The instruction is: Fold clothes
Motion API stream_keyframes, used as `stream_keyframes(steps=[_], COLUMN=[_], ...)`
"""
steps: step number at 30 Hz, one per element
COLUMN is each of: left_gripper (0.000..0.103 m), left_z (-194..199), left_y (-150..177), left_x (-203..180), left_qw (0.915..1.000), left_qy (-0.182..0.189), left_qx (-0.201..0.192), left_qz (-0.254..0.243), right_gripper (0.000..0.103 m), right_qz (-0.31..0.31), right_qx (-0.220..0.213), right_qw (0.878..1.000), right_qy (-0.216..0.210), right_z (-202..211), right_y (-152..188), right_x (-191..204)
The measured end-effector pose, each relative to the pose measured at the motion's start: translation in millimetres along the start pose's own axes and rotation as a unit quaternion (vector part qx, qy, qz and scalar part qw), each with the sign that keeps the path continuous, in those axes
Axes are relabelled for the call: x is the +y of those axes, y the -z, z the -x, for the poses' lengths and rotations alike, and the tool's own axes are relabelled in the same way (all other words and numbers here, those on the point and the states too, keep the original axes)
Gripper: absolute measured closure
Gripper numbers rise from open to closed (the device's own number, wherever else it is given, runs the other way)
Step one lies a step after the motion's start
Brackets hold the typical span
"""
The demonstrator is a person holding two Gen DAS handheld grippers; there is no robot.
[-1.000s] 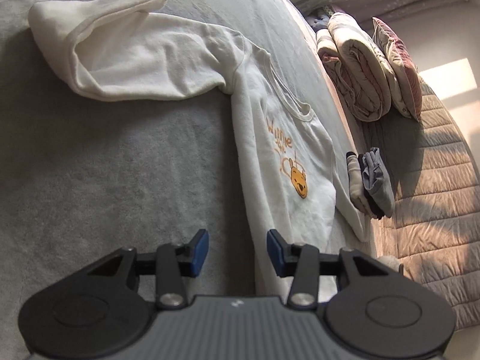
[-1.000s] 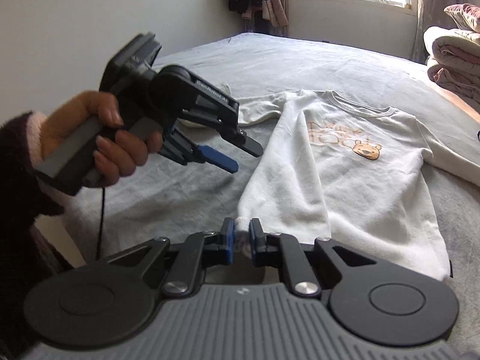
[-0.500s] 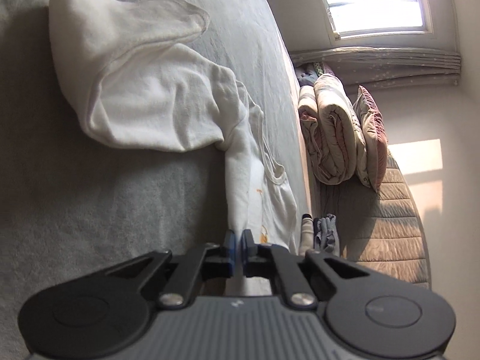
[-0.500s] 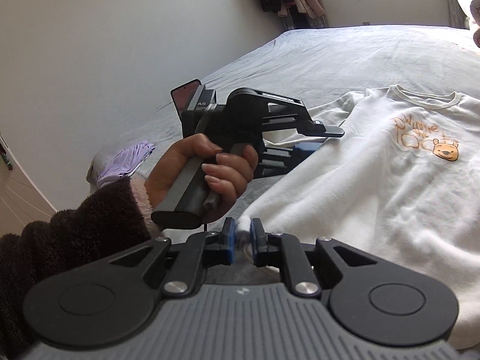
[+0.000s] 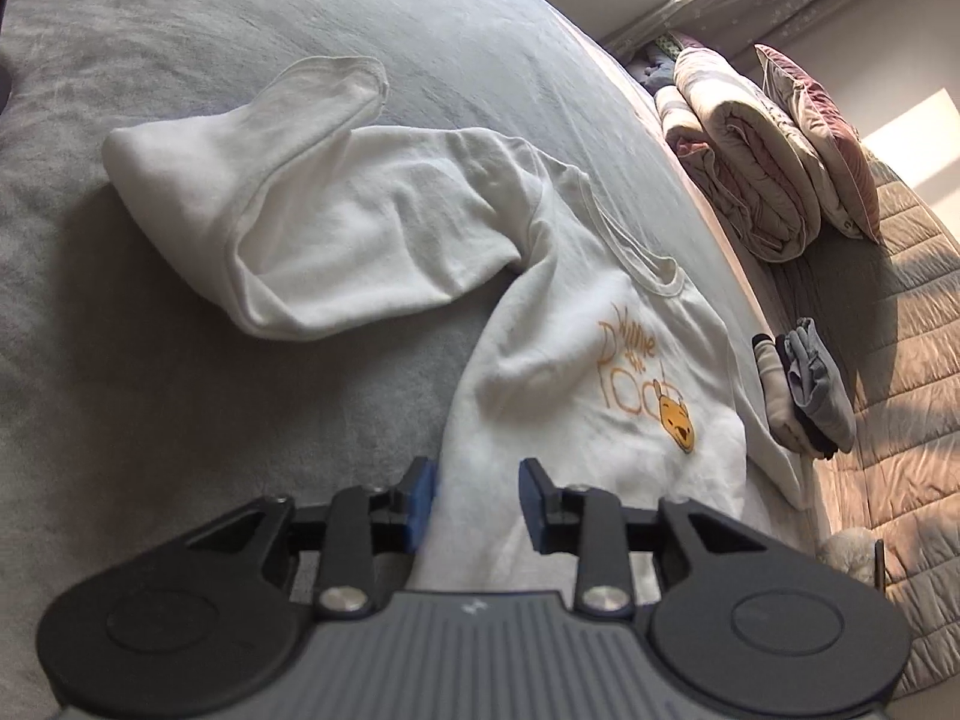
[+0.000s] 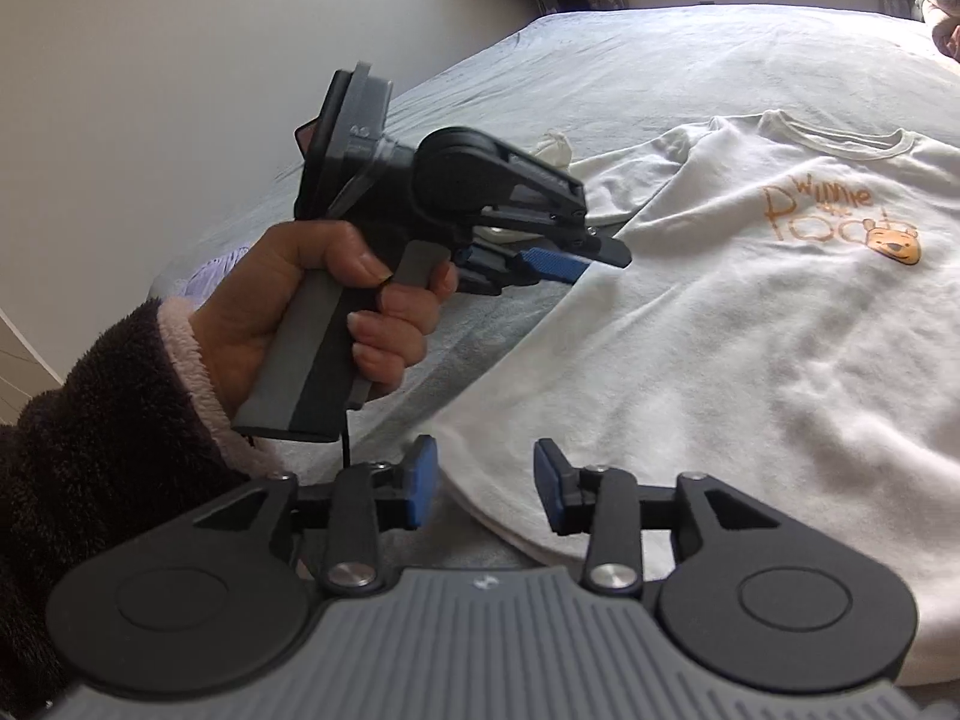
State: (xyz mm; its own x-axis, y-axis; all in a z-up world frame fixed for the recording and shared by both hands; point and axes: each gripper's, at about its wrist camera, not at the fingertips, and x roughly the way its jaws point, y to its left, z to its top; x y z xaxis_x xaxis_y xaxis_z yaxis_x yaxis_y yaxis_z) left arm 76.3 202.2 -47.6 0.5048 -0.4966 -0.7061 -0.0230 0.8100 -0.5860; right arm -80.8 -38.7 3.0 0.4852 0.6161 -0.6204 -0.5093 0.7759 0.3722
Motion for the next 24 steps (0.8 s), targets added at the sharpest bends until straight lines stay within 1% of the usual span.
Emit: stream_keyframes(steps=[4, 7, 11, 16, 18, 20, 21, 24], left_gripper=[0.070, 0.070, 0.071, 0.071, 0.071, 0.071, 0.071, 0.071], left_z=[6, 13, 23, 30, 30, 28, 28, 27], left_y=[11, 18, 27, 37, 37, 34, 34, 39], left_x=[2, 5, 8, 7, 5, 2, -1, -11], left_qw=[0.9983, 0.9970, 0.9959, 0.9940, 0.9935, 0.9929, 0.9919, 0.9879], left_qy=[0.001, 0.004, -0.001, -0.017, -0.027, -0.039, -0.050, -0.074], left_qx=[0.043, 0.059, 0.068, 0.075, 0.083, 0.093, 0.100, 0.112], left_qz=[-0.039, -0.051, -0.060, -0.078, -0.073, -0.063, -0.060, -0.078], right_gripper=[0.058, 0.058, 0.058, 0.058, 0.058, 0.058, 0.058, 0.058], right_qz=[-0.028, -0.032, -0.030, -0.037, -0.043, -0.047, -0.044, -0.032], right_qx=[-0.022, -0.025, -0.019, 0.004, 0.019, 0.046, 0.059, 0.088], right_qw=[0.997, 0.992, 0.984, 0.971, 0.967, 0.965, 0.964, 0.966], right_qy=[0.063, 0.115, 0.177, 0.235, 0.250, 0.255, 0.255, 0.243], right_z=[37, 63, 100, 114, 116, 113, 111, 103], right_y=[5, 7, 7, 17, 22, 25, 26, 29], right_x=[-33, -58, -88, -122, -134, -144, -147, -153])
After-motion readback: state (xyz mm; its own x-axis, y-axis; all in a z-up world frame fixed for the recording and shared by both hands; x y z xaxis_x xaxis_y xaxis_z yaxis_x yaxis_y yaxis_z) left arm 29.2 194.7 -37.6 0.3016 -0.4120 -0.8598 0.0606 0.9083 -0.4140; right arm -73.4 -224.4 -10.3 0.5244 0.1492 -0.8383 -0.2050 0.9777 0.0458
